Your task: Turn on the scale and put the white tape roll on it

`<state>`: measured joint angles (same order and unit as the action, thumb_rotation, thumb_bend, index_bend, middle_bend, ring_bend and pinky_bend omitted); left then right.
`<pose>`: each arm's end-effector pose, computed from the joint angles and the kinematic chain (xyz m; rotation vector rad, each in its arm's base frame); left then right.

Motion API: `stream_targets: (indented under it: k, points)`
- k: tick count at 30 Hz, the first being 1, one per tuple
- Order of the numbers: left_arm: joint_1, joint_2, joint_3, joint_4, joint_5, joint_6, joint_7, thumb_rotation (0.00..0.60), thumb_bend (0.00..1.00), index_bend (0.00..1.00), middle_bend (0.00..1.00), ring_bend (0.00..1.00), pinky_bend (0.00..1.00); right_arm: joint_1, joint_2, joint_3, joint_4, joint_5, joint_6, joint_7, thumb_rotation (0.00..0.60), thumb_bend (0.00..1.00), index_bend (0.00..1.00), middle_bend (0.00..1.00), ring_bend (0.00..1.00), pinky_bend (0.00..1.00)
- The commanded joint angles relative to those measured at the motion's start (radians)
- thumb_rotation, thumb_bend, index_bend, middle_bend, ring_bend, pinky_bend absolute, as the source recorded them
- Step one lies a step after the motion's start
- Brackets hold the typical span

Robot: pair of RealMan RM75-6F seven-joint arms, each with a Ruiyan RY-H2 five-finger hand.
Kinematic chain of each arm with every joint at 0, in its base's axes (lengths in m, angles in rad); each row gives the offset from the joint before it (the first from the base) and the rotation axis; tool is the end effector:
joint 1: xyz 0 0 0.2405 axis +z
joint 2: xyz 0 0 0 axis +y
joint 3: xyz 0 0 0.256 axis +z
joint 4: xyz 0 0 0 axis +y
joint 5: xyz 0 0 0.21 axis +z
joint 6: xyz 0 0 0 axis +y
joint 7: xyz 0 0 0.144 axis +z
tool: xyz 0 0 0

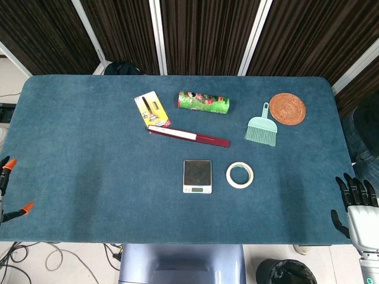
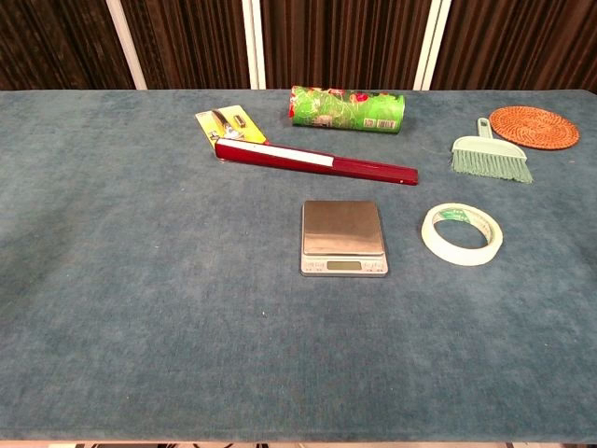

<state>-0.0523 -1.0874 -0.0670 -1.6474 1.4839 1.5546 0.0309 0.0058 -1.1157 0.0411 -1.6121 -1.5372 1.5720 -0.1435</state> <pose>-0.3088 0.1737 0.1784 -1.3137 -0.8437 -0.9086 -0.3152 -0.1542 0.1683 1.3733 -0.7690 0.8004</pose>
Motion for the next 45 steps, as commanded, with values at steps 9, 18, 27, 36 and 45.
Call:
stream_targets:
  k: [9, 18, 27, 36, 45]
  points:
    - [0.007, 0.004, -0.009, -0.002, -0.019, 0.007, -0.004, 0.600, 0.00, 0.01, 0.00, 0.00, 0.00, -0.001, 0.023, -0.003, -0.021, 0.003, -0.011, 0.026, 0.600, 0.44, 0.00, 0.02, 0.04, 0.03]
    - [-0.004, -0.009, -0.011, 0.028, 0.005, 0.010, 0.006, 0.600, 0.00, 0.01, 0.00, 0.00, 0.00, -0.009, 0.012, 0.006, -0.028, 0.014, 0.005, 0.038, 0.600, 0.44, 0.00, 0.02, 0.04, 0.03]
    - [-0.001, -0.019, -0.020, 0.040, 0.004, 0.029, -0.001, 0.600, 0.00, 0.01, 0.00, 0.00, 0.00, -0.001, 0.014, -0.002, -0.038, 0.010, -0.021, 0.034, 0.600, 0.44, 0.00, 0.02, 0.04, 0.03]
    - [0.001, -0.032, -0.027, 0.049, 0.005, 0.044, -0.002, 0.600, 0.00, 0.01, 0.00, 0.00, 0.00, 0.038, 0.036, -0.022, -0.079, -0.026, -0.096, 0.060, 0.600, 0.51, 0.00, 0.12, 0.24, 0.23]
    - [0.001, -0.033, -0.024, 0.048, 0.005, 0.040, -0.003, 0.600, 0.00, 0.01, 0.00, 0.00, 0.00, 0.207, 0.086, -0.003, -0.190, -0.046, -0.346, 0.079, 0.600, 0.80, 0.00, 0.52, 0.67, 0.66]
